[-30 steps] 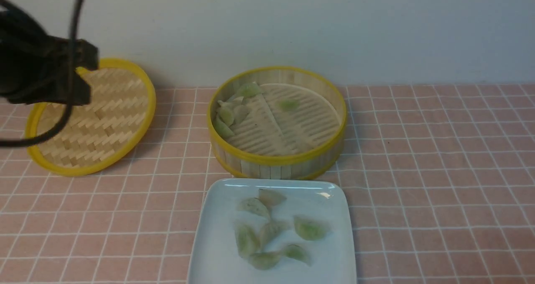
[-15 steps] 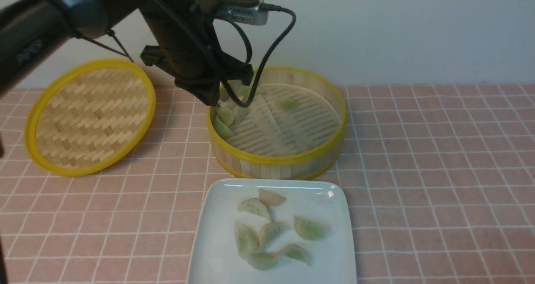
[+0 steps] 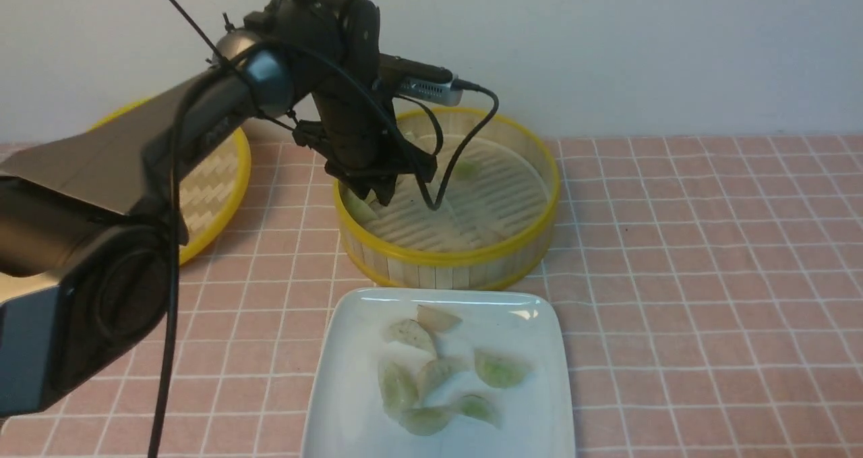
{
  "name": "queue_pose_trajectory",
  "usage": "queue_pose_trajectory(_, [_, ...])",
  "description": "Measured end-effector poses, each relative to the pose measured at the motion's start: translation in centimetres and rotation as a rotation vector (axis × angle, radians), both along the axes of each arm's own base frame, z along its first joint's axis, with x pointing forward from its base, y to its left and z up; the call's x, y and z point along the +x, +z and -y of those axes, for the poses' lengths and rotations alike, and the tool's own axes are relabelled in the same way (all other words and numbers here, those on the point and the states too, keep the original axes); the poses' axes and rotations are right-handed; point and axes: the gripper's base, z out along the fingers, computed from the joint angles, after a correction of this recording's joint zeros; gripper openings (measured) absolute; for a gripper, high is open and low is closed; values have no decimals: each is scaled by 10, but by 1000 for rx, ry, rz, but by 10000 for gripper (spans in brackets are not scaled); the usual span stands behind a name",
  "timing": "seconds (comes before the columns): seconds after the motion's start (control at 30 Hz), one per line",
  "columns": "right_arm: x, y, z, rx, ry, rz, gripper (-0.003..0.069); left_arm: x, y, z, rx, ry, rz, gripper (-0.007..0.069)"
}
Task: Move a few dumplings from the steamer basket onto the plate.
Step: Use the left arm to grab a dumpling from the steamer
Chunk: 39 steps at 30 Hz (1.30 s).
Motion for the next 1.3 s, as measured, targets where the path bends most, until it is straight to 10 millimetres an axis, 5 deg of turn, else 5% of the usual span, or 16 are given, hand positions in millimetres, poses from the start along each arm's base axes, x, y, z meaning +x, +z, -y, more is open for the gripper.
queue_pose_trajectory(0.2, [0, 0, 0, 0, 0, 0, -13, 12, -21, 1, 53, -73, 59, 481])
queue_pose_trajectory(0.47, [0, 0, 0, 0, 0, 0, -13, 18, -31, 0, 125, -119, 89, 498])
queue_pose_trajectory(0.63, [0, 0, 0, 0, 0, 0, -13, 19, -33, 0, 159, -145, 95, 449])
queue_pose_trajectory(0.9, [0, 0, 0, 0, 0, 0, -13, 8, -29, 19, 285, -241, 114, 51])
queue_pose_trajectory(1.1, [0, 0, 0, 0, 0, -1, -13, -11, -13, 52, 206, -287, 115, -6])
queue_pose_trajectory(1.3, [0, 0, 0, 0, 0, -1, -13, -5, 14, 48, 178, -224, 186, -6])
